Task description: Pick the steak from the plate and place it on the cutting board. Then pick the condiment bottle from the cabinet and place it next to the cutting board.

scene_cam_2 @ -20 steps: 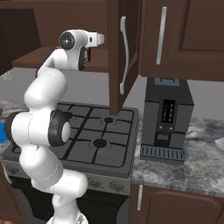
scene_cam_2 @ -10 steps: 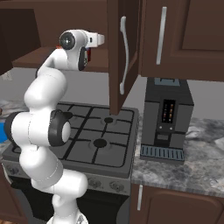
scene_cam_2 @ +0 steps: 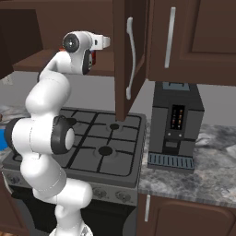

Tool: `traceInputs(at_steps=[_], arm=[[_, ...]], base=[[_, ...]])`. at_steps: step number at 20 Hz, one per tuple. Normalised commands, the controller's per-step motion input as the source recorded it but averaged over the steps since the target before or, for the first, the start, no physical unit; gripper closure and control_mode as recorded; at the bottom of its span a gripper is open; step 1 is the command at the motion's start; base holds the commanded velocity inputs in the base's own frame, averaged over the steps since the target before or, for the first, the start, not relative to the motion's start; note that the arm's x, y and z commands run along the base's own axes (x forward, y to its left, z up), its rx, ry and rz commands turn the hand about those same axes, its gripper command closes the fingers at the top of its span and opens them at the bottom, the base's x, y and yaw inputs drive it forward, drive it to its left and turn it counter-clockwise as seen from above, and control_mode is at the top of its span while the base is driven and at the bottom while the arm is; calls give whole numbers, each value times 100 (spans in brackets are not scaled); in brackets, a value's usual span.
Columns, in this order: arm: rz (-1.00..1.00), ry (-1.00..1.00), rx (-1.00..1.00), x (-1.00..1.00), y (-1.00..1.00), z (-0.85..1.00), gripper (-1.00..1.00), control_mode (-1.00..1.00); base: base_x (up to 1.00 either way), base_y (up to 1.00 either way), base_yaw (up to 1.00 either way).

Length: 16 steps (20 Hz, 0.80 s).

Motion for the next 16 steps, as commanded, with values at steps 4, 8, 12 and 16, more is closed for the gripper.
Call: traceInputs(at_steps=[4, 8, 12, 16], arm=[[0, 0, 1, -1, 0, 0, -100, -100], [0, 0, 0, -4, 0, 0, 100, -100], [0, 1, 3, -5, -4, 0, 100, -100], [0, 0, 4, -6, -8, 0, 100, -100]], base=[[0, 0, 0], [0, 0, 0], [0, 0, 0], [0, 0, 0]])
